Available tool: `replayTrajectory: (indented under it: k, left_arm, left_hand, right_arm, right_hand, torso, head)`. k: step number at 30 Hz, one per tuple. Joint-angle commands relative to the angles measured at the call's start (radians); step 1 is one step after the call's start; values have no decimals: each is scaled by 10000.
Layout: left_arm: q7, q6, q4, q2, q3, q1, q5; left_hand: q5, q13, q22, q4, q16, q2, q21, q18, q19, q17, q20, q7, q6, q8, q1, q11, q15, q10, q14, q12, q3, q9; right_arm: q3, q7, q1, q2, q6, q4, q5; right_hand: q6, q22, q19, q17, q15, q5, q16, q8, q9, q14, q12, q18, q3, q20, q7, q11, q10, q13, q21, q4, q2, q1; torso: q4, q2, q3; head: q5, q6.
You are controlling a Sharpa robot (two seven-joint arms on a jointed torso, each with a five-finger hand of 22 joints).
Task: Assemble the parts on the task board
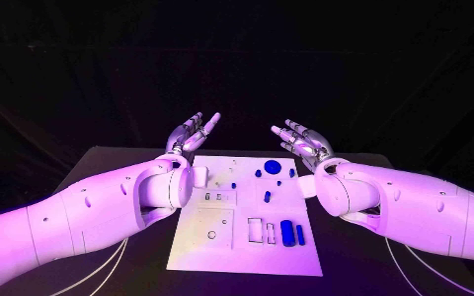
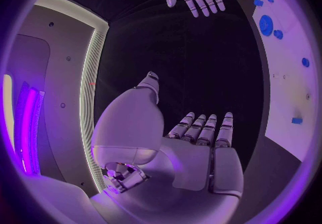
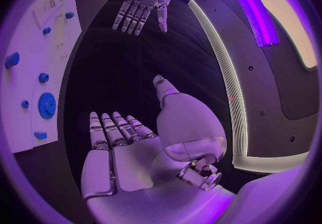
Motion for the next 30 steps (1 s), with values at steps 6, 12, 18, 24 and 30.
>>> replayTrajectory:
  k: [6, 12, 18, 24, 30]
  left_arm:
    - [-221, 545, 6, 23, 7, 12, 61]
    - [103, 721, 276, -695, 6, 21, 244]
    - [261, 825, 626, -1056, 15, 46, 280]
    - [250, 1046, 1035, -1411, 30, 98, 289]
    - [172, 1297, 1562, -1757, 42, 161, 291]
  left_hand:
    - [81, 218, 265, 91, 515, 170, 535, 276, 1304, 272, 135, 1382, 1429, 351, 891, 824, 575, 1761, 2099, 384, 85, 188]
    - [70, 435, 845, -100, 1351, 431, 1802, 650, 4731, 595, 97, 1349, 4021, 972, 1358, 884, 430, 4630, 5698, 942, 24, 487]
    - [72, 607, 1055, -282, 2012, 654, 2531, 1340, 6171, 824, 49, 1091, 6558, 1474, 1529, 387, -162, 7709, 7838, 1765, -264, 671]
    - [85, 494, 1009, -460, 1875, 764, 2622, 1365, 6467, 776, 8, 996, 7070, 1404, 1676, 270, -281, 8219, 8308, 1670, -489, 576]
    - [74, 487, 988, -624, 1802, 826, 2721, 1375, 6709, 791, -61, 940, 7431, 1358, 1803, 191, -379, 8606, 8715, 1586, -651, 511]
  right_arm:
    - [-226, -1220, 307, 71, 2352, -217, -971]
    - [-215, -618, 454, -235, 1122, -640, -4768]
    - [-202, -730, 573, -310, 1008, -713, -5639]
    - [-185, -962, 713, -377, 1026, -761, -6283]
    - [-160, -1661, 953, -375, 1207, -836, -7952]
  right_hand:
    - [2858, 523, 2078, 374, -19, 78, 888, 617, 333, 4106, 823, 169, 42, 133, 1608, 42, 4256, 363, 1076, -813, 71, 1562]
    - [4847, 751, 3468, 426, -307, -17, 1165, 858, 409, 6486, 1070, 439, 104, 122, 1461, -200, 6508, 392, 1685, -1186, 66, 2080]
    - [6512, 947, 5023, 430, -606, -81, 1153, 895, 426, 7550, 987, 747, 270, 109, 1237, -462, 7449, 385, 2345, -1480, 34, 2331]
    - [7511, 953, 5677, 454, -833, -93, 1151, 811, 448, 8423, 853, 846, 498, 23, 1108, -654, 8153, 391, 2592, -1682, -42, 2385]
    - [8282, 1018, 6743, 548, -1227, -101, 1215, 792, 455, 9678, 688, 864, 1054, -369, 867, -989, 9110, 386, 2996, -2048, -255, 2414]
  torso:
    - [1, 5, -5]
    - [76, 329, -101]
    - [53, 507, -110]
    - [66, 700, -120]
    - [166, 951, -150]
  head:
    - [0, 0]
    - [-174, -72]
    - [-251, -37]
    - [-261, -32]
    - [-322, -7]
